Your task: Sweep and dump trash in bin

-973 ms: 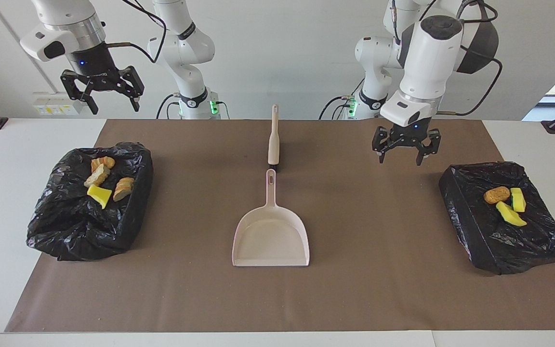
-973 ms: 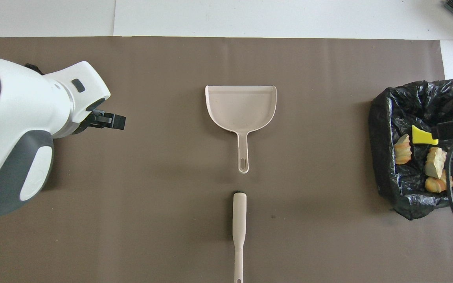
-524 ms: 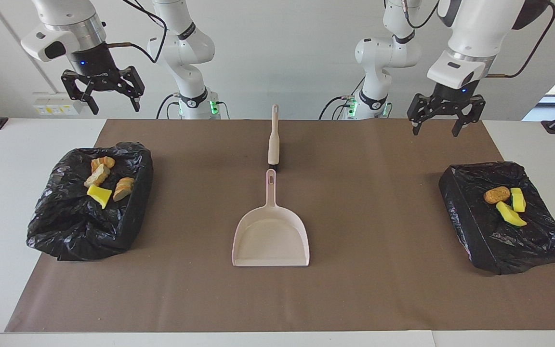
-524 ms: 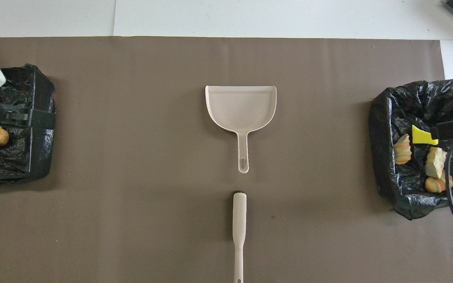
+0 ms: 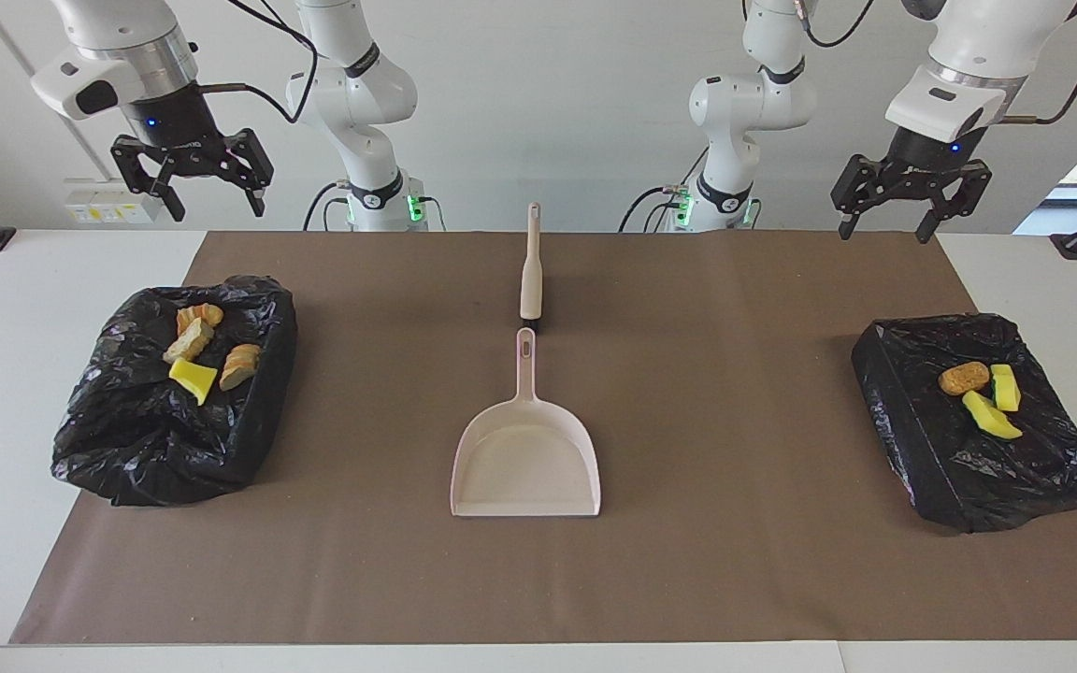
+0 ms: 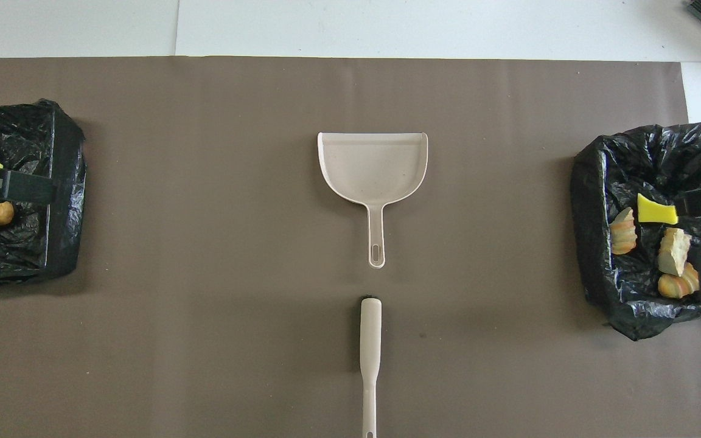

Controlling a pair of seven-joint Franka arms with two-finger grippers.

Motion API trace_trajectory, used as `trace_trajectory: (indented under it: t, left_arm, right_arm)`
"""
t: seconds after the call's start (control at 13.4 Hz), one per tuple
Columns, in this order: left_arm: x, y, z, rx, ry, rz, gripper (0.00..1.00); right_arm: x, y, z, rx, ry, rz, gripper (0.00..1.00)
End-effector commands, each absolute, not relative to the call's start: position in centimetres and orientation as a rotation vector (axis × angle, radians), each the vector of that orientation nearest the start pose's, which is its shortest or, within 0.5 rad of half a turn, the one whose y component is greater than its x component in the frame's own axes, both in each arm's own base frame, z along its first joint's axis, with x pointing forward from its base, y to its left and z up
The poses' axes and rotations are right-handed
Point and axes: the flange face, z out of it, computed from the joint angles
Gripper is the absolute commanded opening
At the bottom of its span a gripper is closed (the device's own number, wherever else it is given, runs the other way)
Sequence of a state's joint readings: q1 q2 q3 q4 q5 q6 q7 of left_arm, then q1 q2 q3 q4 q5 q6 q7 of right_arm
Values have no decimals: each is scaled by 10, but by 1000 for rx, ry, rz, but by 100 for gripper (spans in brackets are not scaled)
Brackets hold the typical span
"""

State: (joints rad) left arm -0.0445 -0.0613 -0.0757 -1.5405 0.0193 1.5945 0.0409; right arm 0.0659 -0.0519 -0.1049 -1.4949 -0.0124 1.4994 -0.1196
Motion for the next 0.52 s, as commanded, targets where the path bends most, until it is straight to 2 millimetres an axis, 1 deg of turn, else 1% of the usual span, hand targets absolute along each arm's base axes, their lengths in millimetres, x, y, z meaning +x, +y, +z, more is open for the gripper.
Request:
trace_trajectory:
  t: [0.0,0.22,0.45]
  left_arm:
    - [529,-56,679,-3122,220,-164,100]
    - [528,-56,678,-3123,215,-156,100]
    - [529,-51,678,-3124,201,-154,100]
  right_arm:
    - [522,-27,681,-3134,-154,-75,100]
    - [522,-26,681,-3136,-159,-77,100]
    - [522,-28,681,-3138,-158,-74,100]
